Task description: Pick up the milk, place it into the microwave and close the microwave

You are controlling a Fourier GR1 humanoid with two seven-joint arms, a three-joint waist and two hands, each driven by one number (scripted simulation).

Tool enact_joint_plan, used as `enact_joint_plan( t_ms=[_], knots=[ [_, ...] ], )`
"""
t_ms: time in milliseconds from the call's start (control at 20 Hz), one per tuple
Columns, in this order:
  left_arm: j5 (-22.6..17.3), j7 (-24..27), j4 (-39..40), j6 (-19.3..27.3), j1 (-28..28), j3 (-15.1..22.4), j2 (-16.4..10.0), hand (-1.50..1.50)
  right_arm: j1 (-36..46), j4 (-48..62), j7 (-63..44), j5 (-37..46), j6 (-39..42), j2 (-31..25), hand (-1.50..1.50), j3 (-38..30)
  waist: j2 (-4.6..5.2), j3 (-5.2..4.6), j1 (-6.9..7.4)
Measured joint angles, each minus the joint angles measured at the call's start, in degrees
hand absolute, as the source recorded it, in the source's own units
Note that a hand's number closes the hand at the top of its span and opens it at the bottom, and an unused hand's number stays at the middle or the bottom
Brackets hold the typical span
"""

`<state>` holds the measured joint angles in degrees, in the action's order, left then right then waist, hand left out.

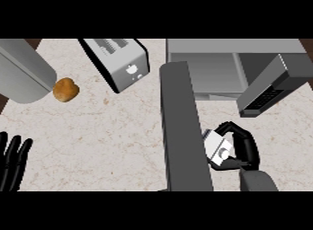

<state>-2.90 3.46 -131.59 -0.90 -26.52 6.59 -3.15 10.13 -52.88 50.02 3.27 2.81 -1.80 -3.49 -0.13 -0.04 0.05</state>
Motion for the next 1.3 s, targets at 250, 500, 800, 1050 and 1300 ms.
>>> enact_joint_plan(
  t_ms=[250, 500, 800, 1050, 1300],
  knots=[
    [-1.69, 1.32, 0.17, -1.6, -2.11, -1.57, -0.56, -1.5, 6.94, -0.2, -7.31, 2.56, -6.98, 1.0, 1.5, 0.98, 0.07, 0.01, 0.41],
    [-2.52, 0.49, 0.1, -2.29, -1.48, -2.77, -1.04, -1.5, 14.57, 3.97, -13.64, 5.82, -13.66, 0.44, 1.5, 0.01, 0.21, 0.02, 0.53],
    [-2.66, 2.1, 2.47, -3.64, -0.83, -2.75, -0.93, -1.5, 26.35, 16.68, -15.71, 7.96, -17.85, -2.66, 1.5, -3.75, 0.52, -0.02, 1.29],
    [-2.69, 2.09, 2.67, -3.97, -0.08, -2.39, -0.73, -1.5, 33.88, 27.8, -13.91, 8.85, -21.72, -5.81, 1.5, -7.1, 1.03, 0.1, 2.56],
    [-3.96, 1.38, 3.1, -4.77, 1.7, -3.64, -1.67, -1.5, 39.18, 34.11, -14.31, 9.19, -28.36, -8.49, 1.5, -9.95, 1.67, 0.17, 3.79]
  ],
)
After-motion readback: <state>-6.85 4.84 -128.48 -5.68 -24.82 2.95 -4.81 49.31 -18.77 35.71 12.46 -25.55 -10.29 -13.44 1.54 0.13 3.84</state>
